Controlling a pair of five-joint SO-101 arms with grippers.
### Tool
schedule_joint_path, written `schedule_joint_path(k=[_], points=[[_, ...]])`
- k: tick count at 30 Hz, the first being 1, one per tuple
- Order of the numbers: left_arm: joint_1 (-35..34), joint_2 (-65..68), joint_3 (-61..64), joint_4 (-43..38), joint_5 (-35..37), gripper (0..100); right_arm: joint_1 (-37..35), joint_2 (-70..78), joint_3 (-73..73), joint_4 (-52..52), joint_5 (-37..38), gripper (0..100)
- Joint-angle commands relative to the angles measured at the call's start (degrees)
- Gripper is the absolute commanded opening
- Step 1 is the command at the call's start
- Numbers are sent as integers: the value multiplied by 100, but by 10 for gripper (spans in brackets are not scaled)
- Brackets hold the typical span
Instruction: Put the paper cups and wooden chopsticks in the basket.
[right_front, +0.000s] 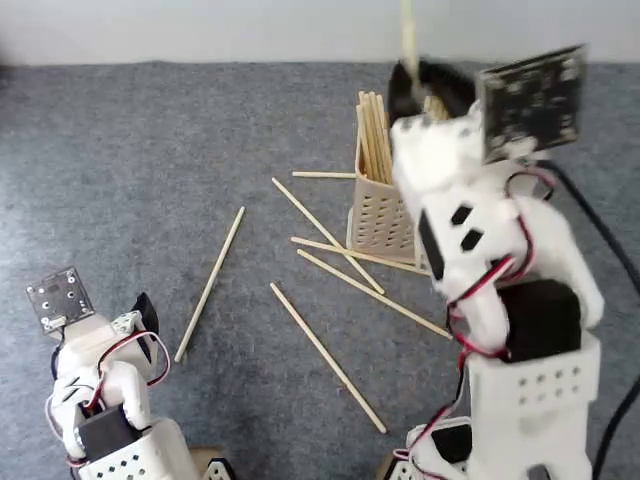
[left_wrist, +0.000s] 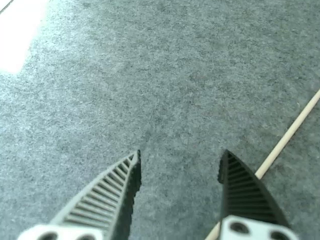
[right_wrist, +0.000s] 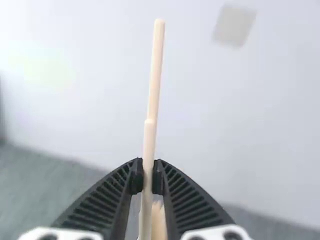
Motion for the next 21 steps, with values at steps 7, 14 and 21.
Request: schedule_joint_path(k=[7, 14, 21], points=[[-18, -70, -31, 0, -26, 243, 620, 1323, -264, -2774, -501, 7], [-18, -70, -4, -9, -26, 243, 585, 2149, -132, -3275, -501, 7], [-18, -79, -4, -9, -26, 243, 532, 1886, 316, -2105, -501, 180]])
